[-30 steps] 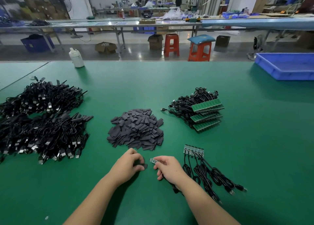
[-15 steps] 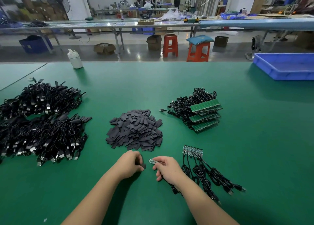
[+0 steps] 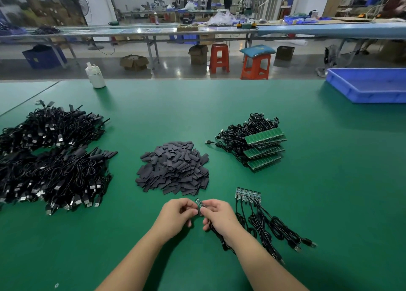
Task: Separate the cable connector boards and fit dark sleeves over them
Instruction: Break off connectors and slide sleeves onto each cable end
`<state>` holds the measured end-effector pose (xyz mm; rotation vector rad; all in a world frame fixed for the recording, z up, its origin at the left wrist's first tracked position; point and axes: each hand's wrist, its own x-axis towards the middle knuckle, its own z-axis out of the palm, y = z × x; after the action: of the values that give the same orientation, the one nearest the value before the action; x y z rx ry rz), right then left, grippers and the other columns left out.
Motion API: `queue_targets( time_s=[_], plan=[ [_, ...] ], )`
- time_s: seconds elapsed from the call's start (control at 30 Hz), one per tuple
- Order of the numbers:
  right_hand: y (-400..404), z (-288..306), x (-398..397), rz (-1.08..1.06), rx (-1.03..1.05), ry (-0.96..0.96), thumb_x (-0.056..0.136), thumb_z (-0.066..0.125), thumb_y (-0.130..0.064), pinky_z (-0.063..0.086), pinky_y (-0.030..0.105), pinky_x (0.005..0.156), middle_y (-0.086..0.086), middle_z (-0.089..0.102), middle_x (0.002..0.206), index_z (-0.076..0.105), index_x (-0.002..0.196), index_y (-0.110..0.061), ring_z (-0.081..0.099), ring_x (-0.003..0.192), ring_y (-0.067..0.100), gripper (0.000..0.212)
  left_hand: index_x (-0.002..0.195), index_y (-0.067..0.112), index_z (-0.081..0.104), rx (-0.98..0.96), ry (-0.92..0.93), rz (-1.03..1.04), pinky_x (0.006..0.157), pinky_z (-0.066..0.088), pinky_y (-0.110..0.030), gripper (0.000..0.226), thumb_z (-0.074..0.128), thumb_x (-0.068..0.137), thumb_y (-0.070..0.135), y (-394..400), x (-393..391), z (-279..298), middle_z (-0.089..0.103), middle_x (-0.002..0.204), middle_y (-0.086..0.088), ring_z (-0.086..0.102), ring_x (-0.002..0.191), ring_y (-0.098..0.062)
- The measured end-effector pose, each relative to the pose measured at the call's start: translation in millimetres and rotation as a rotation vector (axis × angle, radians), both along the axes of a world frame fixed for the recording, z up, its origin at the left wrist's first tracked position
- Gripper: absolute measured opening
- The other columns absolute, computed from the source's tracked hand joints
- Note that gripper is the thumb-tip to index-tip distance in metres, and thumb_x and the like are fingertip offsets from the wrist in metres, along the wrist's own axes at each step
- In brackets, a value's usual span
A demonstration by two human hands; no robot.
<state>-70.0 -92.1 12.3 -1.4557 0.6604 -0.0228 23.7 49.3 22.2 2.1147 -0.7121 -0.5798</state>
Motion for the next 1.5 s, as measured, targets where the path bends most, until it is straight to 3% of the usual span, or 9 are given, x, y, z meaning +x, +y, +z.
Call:
queue_targets(
  time_s=[0.13, 0.27, 0.4, 0.5, 0.67, 0.93, 1.13, 1.3, 1.5],
  plan=[
    [-1, -1, 1, -0.051, 0.031, -0.016, 0.094, 0.06, -0.001, 0.054, 0.027, 0.054, 0.013, 0.067, 0.094, 0.056, 0.125, -0.003, 0.058, 0.053, 0.01, 0.03, 0.098, 0.032, 0.073, 0.055, -0.214, -0.071, 0.074, 0.048, -0.016, 0.017, 0.076, 0.082, 0.03, 2, -3, 0, 0.069, 0.085, 0.017, 0.061, 0.078, 0.005],
    [-1, -1, -1, -0.036, 0.044, -0.033, 0.093, 0.062, -0.003, 0.055, 0.026, 0.057, 0.013, 0.069, 0.093, 0.059, 0.121, -0.008, 0.06, 0.055, 0.01, 0.028, 0.103, 0.034, 0.074, 0.056, -0.333, -0.092, 0.077, 0.047, -0.02, 0.016, 0.071, 0.087, 0.032, 7, 0, 5, 0.065, 0.085, 0.014, 0.058, 0.081, 0.0],
    [-5, 0, -4, 0.027, 0.015, -0.041, 0.096, 0.061, -0.011, 0.053, 0.023, 0.062, 0.006, 0.067, 0.081, 0.064, 0.118, -0.013, 0.06, 0.057, 0.01, 0.023, 0.104, 0.026, 0.077, -0.017, -0.316, 0.01, 0.081, 0.047, -0.016, 0.019, 0.074, 0.086, 0.028, 19, 11, 8, 0.07, 0.089, 0.016, 0.062, 0.085, 0.002],
    [-7, 0, -5, 0.071, -0.041, -0.036, 0.1, 0.055, -0.023, 0.05, 0.023, 0.06, 0.001, 0.063, 0.073, 0.071, 0.104, -0.019, 0.056, 0.054, 0.009, 0.017, 0.103, 0.025, 0.078, -0.037, -0.301, 0.031, 0.08, 0.045, -0.01, 0.018, 0.075, 0.086, 0.026, 25, 14, 10, 0.071, 0.09, 0.017, 0.062, 0.088, 0.005],
    [-5, -2, -6, 0.102, -0.035, -0.052, 0.101, 0.053, -0.016, 0.05, 0.022, 0.06, -0.002, 0.063, 0.075, 0.07, 0.101, -0.028, 0.056, 0.056, 0.009, 0.021, 0.101, 0.024, 0.078, -0.045, -0.302, 0.005, 0.081, 0.045, -0.01, 0.016, 0.075, 0.085, 0.024, 22, 9, 10, 0.072, 0.09, 0.017, 0.062, 0.087, 0.005],
    [-7, 0, -8, 0.132, -0.036, -0.072, 0.1, 0.054, -0.009, 0.051, 0.022, 0.061, 0.002, 0.064, 0.076, 0.069, 0.1, -0.027, 0.057, 0.056, 0.009, 0.023, 0.103, 0.026, 0.077, -0.026, -0.298, -0.023, 0.078, 0.043, -0.007, 0.018, 0.075, 0.085, 0.024, 22, 10, 10, 0.071, 0.088, 0.019, 0.061, 0.088, 0.007],
    [-6, -1, -8, 0.177, -0.07, -0.047, 0.1, 0.054, -0.01, 0.052, 0.024, 0.063, 0.0, 0.064, 0.075, 0.069, 0.107, -0.021, 0.057, 0.055, 0.01, 0.019, 0.104, 0.027, 0.077, 0.018, -0.275, -0.031, 0.082, 0.047, -0.012, 0.019, 0.076, 0.085, 0.026, 25, 16, 10, 0.071, 0.09, 0.019, 0.061, 0.088, 0.008],
    [-7, 0, -9, 0.201, -0.113, -0.028, 0.1, 0.054, -0.012, 0.051, 0.021, 0.063, -0.002, 0.064, 0.074, 0.069, 0.105, -0.023, 0.059, 0.056, 0.009, 0.02, 0.105, 0.024, 0.077, 0.057, -0.355, -0.135, 0.078, 0.039, -0.001, 0.021, 0.075, 0.085, 0.025, 24, 18, 10, 0.067, 0.09, 0.023, 0.058, 0.084, 0.015],
    [-6, 2, -9, 0.197, -0.119, -0.026, 0.1, 0.053, -0.01, 0.052, 0.021, 0.063, -0.002, 0.064, 0.074, 0.069, 0.106, -0.02, 0.059, 0.055, 0.01, 0.019, 0.105, 0.023, 0.077, 0.074, -0.391, -0.21, 0.074, 0.037, -0.001, 0.02, 0.075, 0.085, 0.026, 22, 23, 15, 0.065, 0.086, 0.022, 0.056, 0.081, 0.015]
  ],
)
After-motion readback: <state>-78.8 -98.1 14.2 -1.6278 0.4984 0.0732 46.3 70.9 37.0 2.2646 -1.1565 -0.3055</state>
